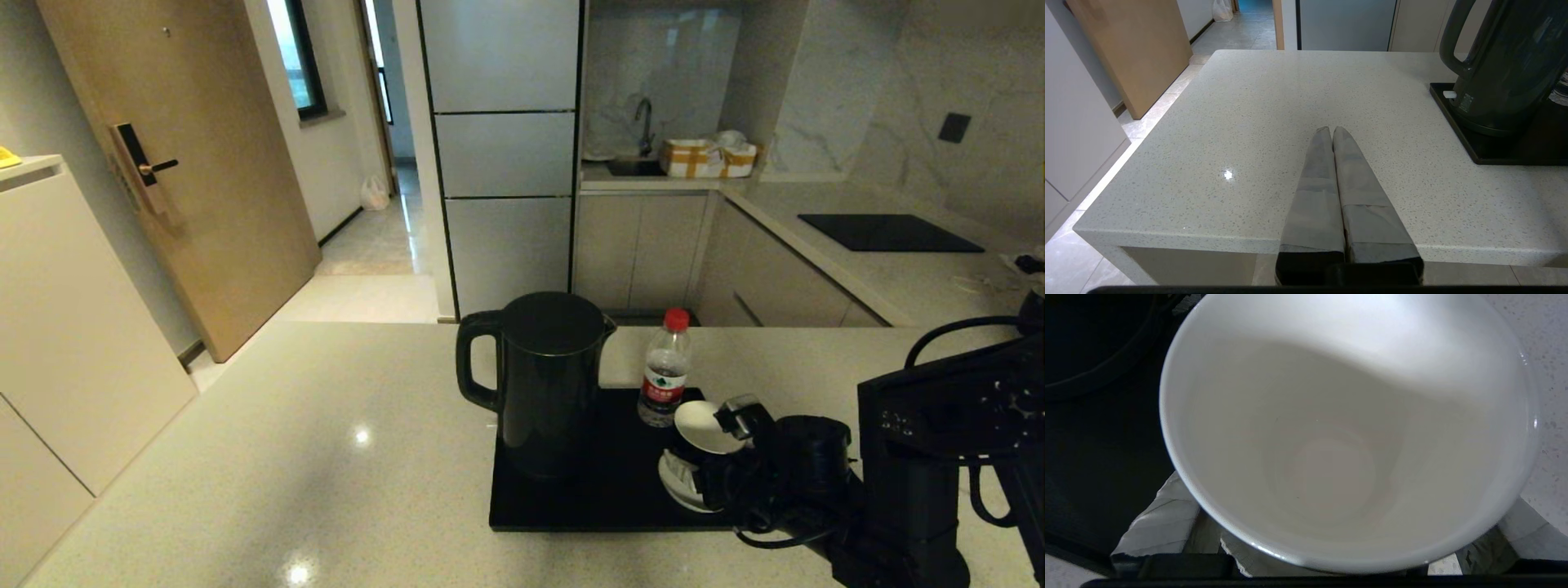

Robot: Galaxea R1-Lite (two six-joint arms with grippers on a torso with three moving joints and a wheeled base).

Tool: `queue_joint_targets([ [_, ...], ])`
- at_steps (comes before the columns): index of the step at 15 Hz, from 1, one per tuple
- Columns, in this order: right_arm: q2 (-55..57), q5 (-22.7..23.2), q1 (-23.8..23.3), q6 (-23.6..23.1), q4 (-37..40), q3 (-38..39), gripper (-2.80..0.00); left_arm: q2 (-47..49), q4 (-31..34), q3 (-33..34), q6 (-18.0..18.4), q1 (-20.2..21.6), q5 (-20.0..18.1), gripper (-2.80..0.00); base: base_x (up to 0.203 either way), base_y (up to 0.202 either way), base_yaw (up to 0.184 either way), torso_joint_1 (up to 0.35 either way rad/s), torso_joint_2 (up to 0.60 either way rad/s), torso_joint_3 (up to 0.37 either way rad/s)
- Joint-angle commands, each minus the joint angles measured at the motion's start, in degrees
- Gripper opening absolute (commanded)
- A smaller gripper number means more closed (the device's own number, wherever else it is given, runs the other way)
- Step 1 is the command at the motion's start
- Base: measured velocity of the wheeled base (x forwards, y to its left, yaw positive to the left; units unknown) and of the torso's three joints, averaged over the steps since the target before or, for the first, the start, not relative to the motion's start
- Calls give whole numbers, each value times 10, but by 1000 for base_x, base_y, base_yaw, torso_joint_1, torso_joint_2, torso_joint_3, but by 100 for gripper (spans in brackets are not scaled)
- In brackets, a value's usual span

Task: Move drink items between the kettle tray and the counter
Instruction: Pick up the tea cup, then place it on the right

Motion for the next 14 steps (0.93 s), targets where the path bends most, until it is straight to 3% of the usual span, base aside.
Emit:
queue_joint_targets([
  [1, -23, 0, 0, -1, -6, 10, -280, 1, 0, 0, -1, 0, 0, -280, 0, 0, 0, 0, 0, 0],
  [6, -94, -2, -2, -1, -6, 34, -280, 1, 0, 0, 0, 0, 0, -280, 0, 0, 0, 0, 0, 0],
  [10, -91, -64, -26, -1, -6, 32, -280, 1, 0, 0, 0, 0, 0, -280, 0, 0, 0, 0, 0, 0],
  [14, -58, -87, -146, 3, -6, 28, -280, 1, 0, 0, 0, 0, 0, -280, 0, 0, 0, 0, 0, 0],
])
